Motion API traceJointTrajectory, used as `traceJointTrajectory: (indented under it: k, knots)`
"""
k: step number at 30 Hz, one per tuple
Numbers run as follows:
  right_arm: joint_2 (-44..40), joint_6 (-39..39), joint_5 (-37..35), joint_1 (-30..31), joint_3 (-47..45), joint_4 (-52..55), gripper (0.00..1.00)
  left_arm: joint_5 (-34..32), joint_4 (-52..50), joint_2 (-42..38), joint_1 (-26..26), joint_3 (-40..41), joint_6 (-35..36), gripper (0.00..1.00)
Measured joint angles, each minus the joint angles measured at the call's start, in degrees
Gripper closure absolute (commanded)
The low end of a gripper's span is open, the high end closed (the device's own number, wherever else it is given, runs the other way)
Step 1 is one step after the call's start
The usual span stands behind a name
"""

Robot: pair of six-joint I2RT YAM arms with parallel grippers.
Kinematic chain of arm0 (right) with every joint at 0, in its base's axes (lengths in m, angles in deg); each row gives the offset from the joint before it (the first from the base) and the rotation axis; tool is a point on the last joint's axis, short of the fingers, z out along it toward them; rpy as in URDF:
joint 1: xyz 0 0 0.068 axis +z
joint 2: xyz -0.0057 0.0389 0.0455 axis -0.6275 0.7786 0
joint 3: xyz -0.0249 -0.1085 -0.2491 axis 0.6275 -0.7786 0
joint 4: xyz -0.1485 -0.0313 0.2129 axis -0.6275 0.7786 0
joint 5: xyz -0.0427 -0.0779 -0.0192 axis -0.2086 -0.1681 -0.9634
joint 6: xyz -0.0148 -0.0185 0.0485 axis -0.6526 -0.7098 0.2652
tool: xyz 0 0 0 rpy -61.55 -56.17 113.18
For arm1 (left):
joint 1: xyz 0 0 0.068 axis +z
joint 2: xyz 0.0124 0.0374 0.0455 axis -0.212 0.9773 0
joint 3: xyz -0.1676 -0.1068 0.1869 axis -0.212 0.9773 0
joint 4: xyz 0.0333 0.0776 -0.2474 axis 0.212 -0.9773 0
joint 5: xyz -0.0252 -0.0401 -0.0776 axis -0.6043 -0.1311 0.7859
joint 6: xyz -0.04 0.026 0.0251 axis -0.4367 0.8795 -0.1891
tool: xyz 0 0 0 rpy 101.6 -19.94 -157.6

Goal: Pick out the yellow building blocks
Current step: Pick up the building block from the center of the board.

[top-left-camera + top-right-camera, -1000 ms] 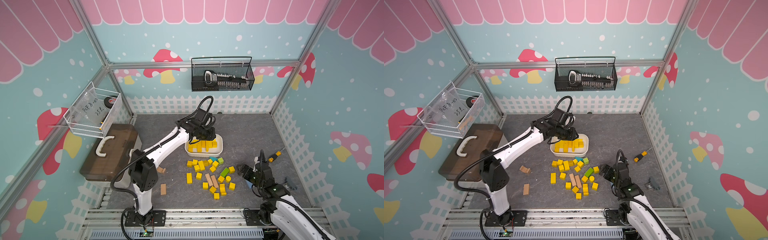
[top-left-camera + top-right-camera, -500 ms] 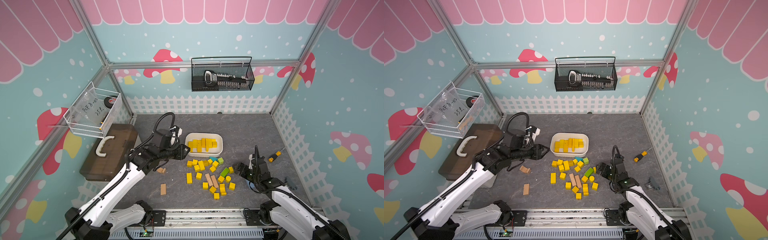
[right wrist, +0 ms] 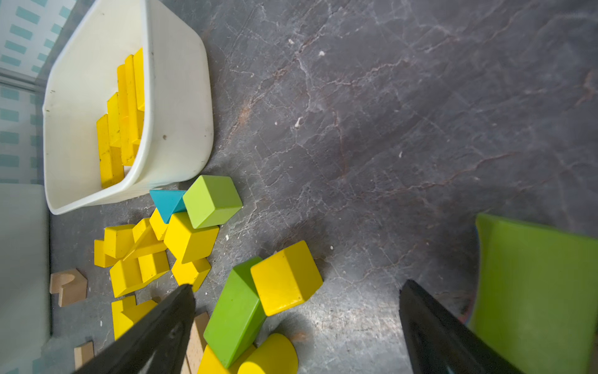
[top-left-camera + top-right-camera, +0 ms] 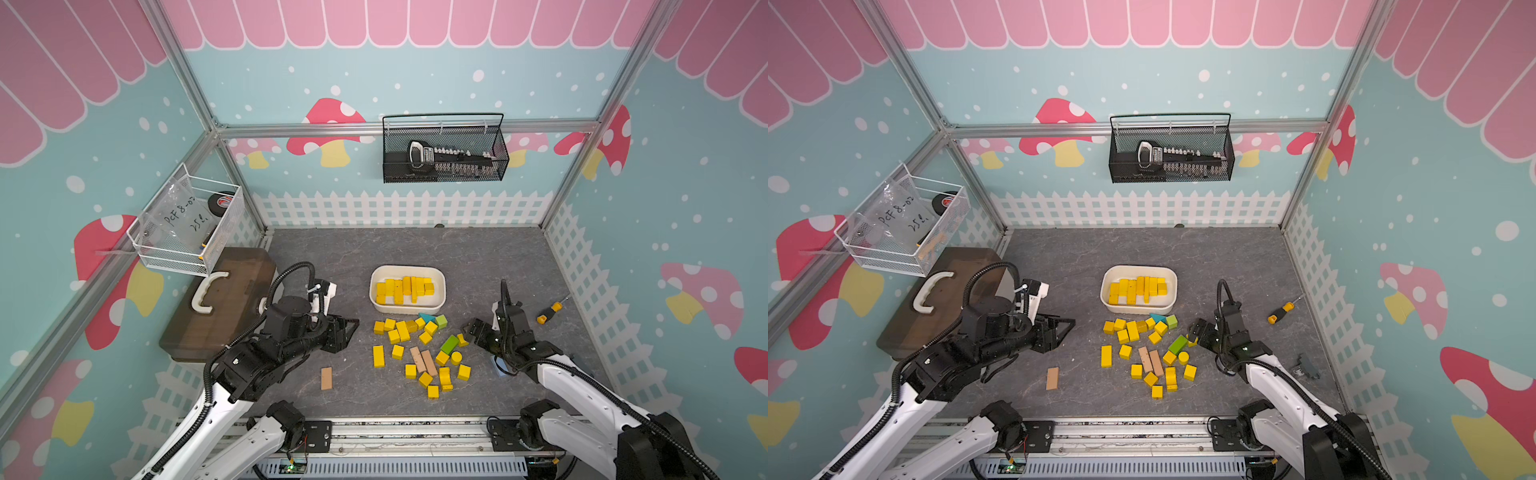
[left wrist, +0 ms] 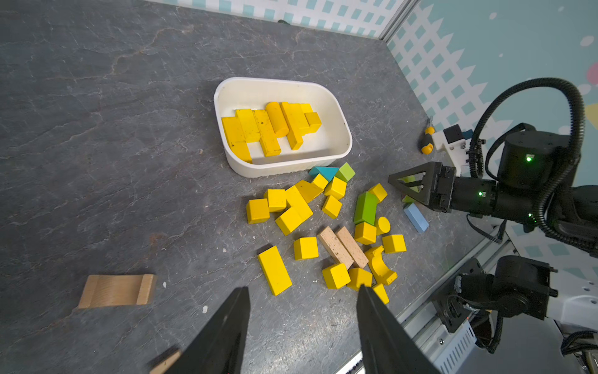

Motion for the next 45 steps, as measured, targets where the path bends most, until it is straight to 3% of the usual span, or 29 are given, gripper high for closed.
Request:
traceJointTrajectory:
  k: [7, 12, 19, 28, 39, 45]
  knots:
    - [3.74, -2.89, -0.70, 0.07, 10.97, 10.05, 0.03, 1.07, -4.13, -1.51, 0.00, -0.92, -0.44, 0.43]
    - [7.72, -4.17, -0.35, 0.07, 13.90, 14.34, 0.03, 2.58, -5.40, -0.61, 0.00, -3.15, -0.22, 0.43]
    - [12.35, -5.25, 0.83, 0.11, 16.96, 17.57, 0.04, 2.73, -4.44, -4.33, 0.76, -0.37, -0.39, 0.44]
    - [15.74, -7.63, 0.59, 0.15, 22.38, 20.55, 0.06, 3.96, -0.68, -3.17, 1.11, 3.15, -5.38, 0.46]
    - [20.98, -17.09, 0.61, 2.10, 24.63, 23.58, 0.21, 5.75, -0.35, -1.68, 1.55, 3.04, -5.77, 0.46]
    - [24.98, -20.00, -0.31, 2.73, 25.86, 24.48, 0.45, 5.79, -1.22, -3.32, 1.55, 1.51, -4.72, 0.46]
